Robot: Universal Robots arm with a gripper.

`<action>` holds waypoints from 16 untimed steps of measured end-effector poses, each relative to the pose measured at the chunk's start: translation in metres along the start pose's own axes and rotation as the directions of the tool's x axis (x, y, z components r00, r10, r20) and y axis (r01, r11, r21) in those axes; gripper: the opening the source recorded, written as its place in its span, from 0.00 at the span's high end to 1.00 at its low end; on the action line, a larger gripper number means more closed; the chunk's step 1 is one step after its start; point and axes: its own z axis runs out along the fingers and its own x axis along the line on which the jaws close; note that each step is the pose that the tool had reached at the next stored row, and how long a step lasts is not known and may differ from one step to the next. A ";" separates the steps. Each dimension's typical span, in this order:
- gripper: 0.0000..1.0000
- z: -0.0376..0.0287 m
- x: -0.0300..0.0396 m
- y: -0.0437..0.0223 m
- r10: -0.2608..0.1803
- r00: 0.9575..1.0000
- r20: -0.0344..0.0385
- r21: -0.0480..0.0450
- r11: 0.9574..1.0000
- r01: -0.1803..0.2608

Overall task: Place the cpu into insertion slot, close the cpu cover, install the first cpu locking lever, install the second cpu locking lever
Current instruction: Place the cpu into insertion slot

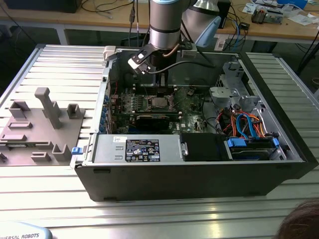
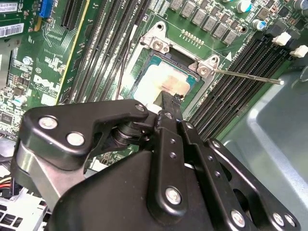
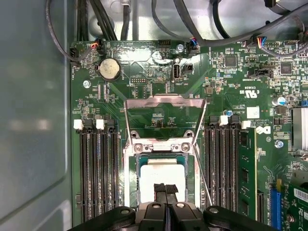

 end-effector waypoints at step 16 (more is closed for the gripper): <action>0.89 -0.0043 -0.0001 0.0003 0.000 1.000 0.000 0.000 1.000 0.000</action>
